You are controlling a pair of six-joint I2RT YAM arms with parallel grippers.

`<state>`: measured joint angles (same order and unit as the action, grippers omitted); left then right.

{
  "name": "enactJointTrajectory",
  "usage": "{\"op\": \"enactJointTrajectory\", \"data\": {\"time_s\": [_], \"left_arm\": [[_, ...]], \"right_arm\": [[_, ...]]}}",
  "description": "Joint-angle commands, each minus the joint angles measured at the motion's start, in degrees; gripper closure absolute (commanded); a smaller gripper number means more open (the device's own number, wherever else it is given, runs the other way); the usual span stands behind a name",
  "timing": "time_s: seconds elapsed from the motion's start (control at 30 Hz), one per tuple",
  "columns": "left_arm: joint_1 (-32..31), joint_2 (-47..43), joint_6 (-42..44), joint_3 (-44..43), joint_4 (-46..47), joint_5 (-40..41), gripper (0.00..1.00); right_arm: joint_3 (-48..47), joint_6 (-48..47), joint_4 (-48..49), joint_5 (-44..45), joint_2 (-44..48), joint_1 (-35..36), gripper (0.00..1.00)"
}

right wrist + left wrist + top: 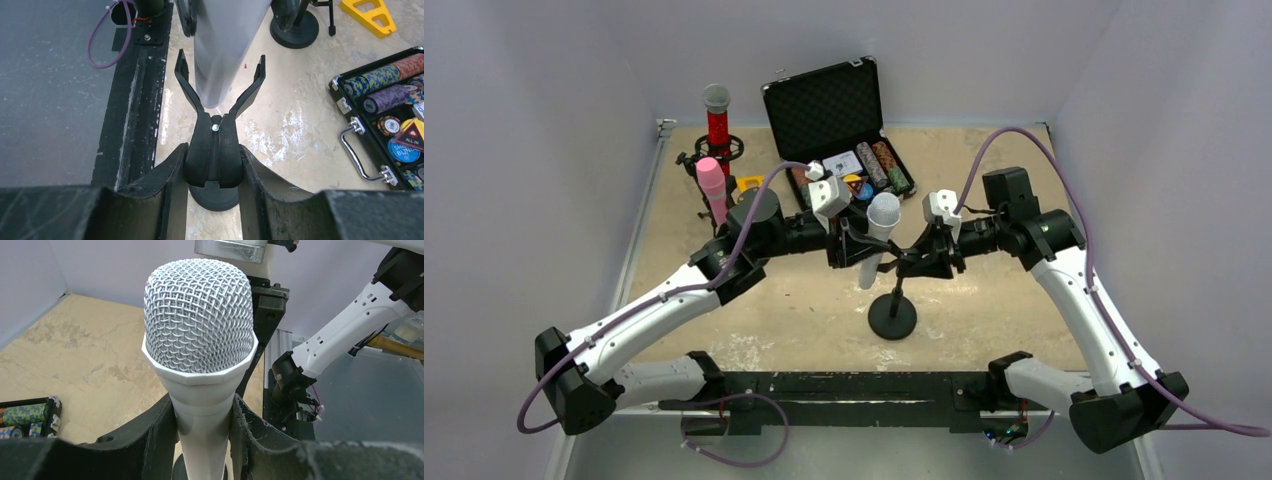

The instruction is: Attach the microphones to the stand

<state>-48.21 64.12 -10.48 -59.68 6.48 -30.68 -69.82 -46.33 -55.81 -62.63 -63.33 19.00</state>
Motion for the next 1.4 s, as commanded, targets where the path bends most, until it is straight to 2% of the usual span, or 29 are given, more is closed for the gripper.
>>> {"op": "enactJointTrajectory", "data": {"time_s": [0.0,0.23,0.33,0.37,0.47,0.5,0.57,0.6,0.63,0.67,0.87,0.93,1.17,1.27,1.37], "left_arm": [[-0.9,1.2,0.8,-3.3,5.0,0.2,1.0],[-2.2,4.7,0.5,-4.2,7.0,-0.3,1.0],[-2.7,5.6,0.0,-4.2,8.5,0.0,1.0],[-2.8,5.7,-0.1,-4.1,8.8,0.0,1.0],[-2.8,5.5,-0.2,-4.0,8.3,0.8,1.0],[-2.8,5.4,-0.4,-4.0,7.7,1.2,0.92],[-2.8,4.7,-0.6,-4.1,5.8,2.2,0.65],[-2.8,4.3,-0.7,-4.0,5.1,2.6,0.48],[-2.7,3.7,-0.6,-4.1,4.1,3.0,0.35],[-2.7,3.1,-0.6,-4.1,3.2,3.3,0.26],[-2.2,-2.3,1.3,-2.9,-1.5,6.0,0.04],[-2.0,-5.2,2.2,-1.7,-3.2,7.5,0.01],[-1.6,-16.7,5.0,3.7,-15.8,13.2,0.01],[-1.6,-22.1,4.5,7.0,-20.7,15.5,0.01],[-1.5,-27.6,2.3,11.2,-23.5,17.2,0.01]], "right_arm": [[-0.1,0.5,2.0,-4.6,1.2,-0.1,0.97],[0.3,3.0,3.1,-6.3,0.9,-0.1,0.98],[0.4,4.0,3.5,-6.8,0.5,-0.1,0.94],[0.5,5.0,3.8,-6.9,0.6,-0.1,0.84],[0.7,5.8,4.1,-7.2,1.3,-0.2,0.35],[0.7,5.9,4.1,-7.0,1.6,-0.4,0.24],[0.7,6.1,4.1,-6.8,2.4,-1.0,0.16],[0.6,6.2,4.1,-6.6,2.8,-1.4,0.14],[0.6,6.2,4.1,-6.5,3.2,-1.9,0.12],[0.7,6.2,4.0,-6.7,3.7,-2.5,0.12],[2.5,4.7,4.5,-8.2,7.1,-5.4,0.06],[4.7,4.5,6.3,-9.2,9.1,-6.6,0.05],[21.5,4.3,22.6,-15.0,19.0,-10.4,0.01],[23.8,3.6,24.9,-15.8,18.1,-10.7,0.01],[27.2,7.6,31.3,-18.4,15.5,-10.7,0.01]]}}
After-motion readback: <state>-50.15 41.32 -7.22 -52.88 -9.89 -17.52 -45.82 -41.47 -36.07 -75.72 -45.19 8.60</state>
